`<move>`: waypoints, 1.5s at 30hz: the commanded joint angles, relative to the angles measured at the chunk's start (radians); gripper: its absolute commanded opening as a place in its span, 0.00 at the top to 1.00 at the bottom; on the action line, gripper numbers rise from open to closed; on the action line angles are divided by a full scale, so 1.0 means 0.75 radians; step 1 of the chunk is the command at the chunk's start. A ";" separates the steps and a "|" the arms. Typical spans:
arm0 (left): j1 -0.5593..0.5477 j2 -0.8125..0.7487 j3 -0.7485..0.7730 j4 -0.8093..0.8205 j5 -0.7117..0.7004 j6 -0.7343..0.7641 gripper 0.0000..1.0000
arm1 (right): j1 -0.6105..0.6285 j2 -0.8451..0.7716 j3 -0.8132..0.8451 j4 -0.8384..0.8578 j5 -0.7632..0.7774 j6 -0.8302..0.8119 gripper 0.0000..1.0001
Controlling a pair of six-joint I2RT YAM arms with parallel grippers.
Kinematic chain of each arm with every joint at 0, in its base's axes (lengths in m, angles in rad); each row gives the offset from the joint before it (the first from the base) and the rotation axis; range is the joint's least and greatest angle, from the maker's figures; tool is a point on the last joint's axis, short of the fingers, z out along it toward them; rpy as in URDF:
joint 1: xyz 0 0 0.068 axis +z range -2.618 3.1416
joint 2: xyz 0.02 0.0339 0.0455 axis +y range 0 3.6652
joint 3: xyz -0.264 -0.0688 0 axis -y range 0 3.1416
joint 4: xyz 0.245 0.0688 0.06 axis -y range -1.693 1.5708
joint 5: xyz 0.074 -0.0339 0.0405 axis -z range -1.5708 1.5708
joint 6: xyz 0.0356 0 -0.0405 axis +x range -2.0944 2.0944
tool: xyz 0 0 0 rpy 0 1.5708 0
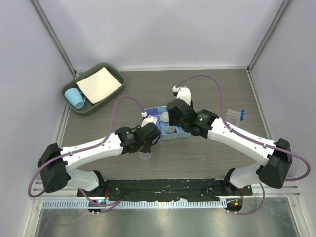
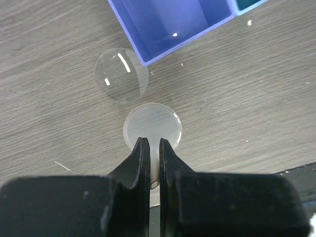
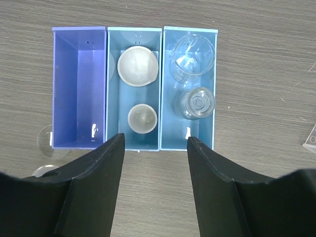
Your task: Organize the chemistry lab equipment
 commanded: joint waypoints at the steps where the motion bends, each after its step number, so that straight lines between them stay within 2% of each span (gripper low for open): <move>1: 0.002 -0.137 0.148 -0.139 0.005 -0.015 1.00 | 0.005 -0.060 0.000 0.043 0.036 -0.001 0.41; 7: 0.004 -0.174 0.369 -0.243 -0.046 0.064 1.00 | 0.005 -0.118 -0.010 -0.008 0.089 -0.028 0.41; 12: 0.038 0.010 0.582 -0.274 -0.128 0.163 1.00 | 0.003 -0.228 -0.037 -0.035 0.087 -0.026 0.41; 20: 0.298 0.266 0.768 -0.157 0.052 0.271 1.00 | 0.003 -0.359 -0.108 -0.072 0.069 -0.022 0.41; 27: 0.470 0.433 0.862 -0.065 0.165 0.310 1.00 | 0.003 -0.406 -0.153 -0.064 -0.003 -0.022 0.42; 35: 0.519 0.587 0.958 -0.010 0.220 0.320 1.00 | 0.003 -0.410 -0.196 -0.039 -0.044 -0.040 0.42; 45: 0.529 0.677 0.932 0.084 0.300 0.275 1.00 | 0.003 -0.408 -0.235 -0.017 -0.070 -0.050 0.43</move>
